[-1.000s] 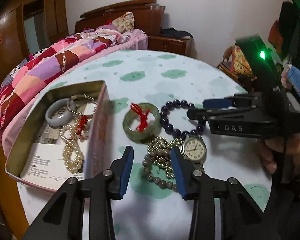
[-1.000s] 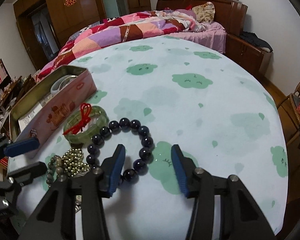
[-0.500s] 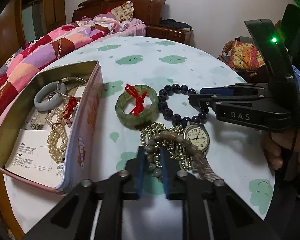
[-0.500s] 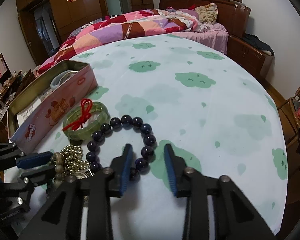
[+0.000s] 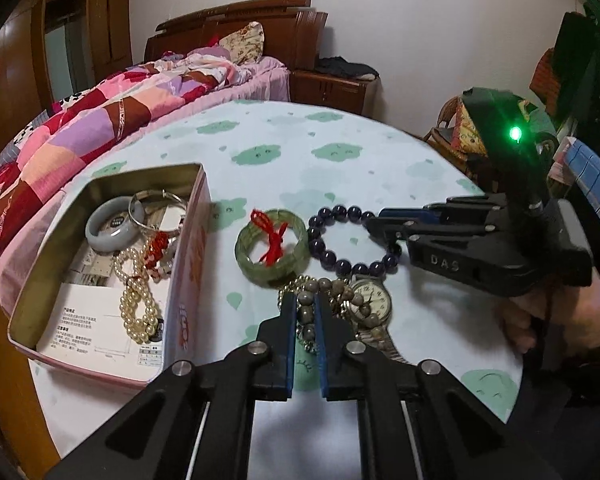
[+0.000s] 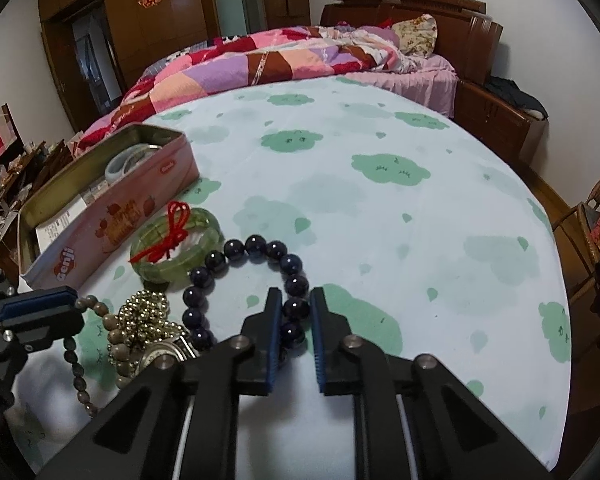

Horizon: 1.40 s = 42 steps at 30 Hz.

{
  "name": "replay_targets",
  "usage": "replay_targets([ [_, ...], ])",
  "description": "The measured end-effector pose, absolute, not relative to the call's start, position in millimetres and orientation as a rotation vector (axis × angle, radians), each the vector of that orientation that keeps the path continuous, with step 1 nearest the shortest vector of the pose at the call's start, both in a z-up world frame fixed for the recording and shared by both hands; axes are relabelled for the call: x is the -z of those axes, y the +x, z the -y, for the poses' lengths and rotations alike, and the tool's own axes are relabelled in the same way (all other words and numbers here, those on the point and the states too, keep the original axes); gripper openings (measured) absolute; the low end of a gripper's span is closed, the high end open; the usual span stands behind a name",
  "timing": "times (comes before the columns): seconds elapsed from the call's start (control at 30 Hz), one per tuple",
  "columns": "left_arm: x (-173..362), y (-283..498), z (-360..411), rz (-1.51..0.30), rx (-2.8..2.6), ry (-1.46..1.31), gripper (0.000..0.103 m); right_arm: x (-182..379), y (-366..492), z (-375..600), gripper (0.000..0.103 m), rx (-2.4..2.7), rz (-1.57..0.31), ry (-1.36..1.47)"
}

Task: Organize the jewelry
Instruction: 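Position the right tool around the black bead bracelet while the left tool reaches the gold beaded chain, then lift the black bead bracelet with the right tool while the left tool lifts the grey bead strand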

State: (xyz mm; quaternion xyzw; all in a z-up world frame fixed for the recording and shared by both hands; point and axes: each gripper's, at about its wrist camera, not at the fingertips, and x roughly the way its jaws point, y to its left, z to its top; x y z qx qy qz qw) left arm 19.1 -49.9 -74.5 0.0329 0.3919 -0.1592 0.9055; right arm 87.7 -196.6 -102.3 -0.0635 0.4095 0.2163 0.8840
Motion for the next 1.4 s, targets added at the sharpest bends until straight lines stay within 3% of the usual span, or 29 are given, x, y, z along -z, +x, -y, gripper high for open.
replay_targets([
  [0.5,31,11,31,-0.681,0.305,0.014,0.008,88,77,203,0.016,-0.454,-0.725,-0.1],
  [1.4,6,10,3,-0.612,0.256,-0.035,0.008,38,58,205,0.016,-0.465,-0.595,-0.096],
])
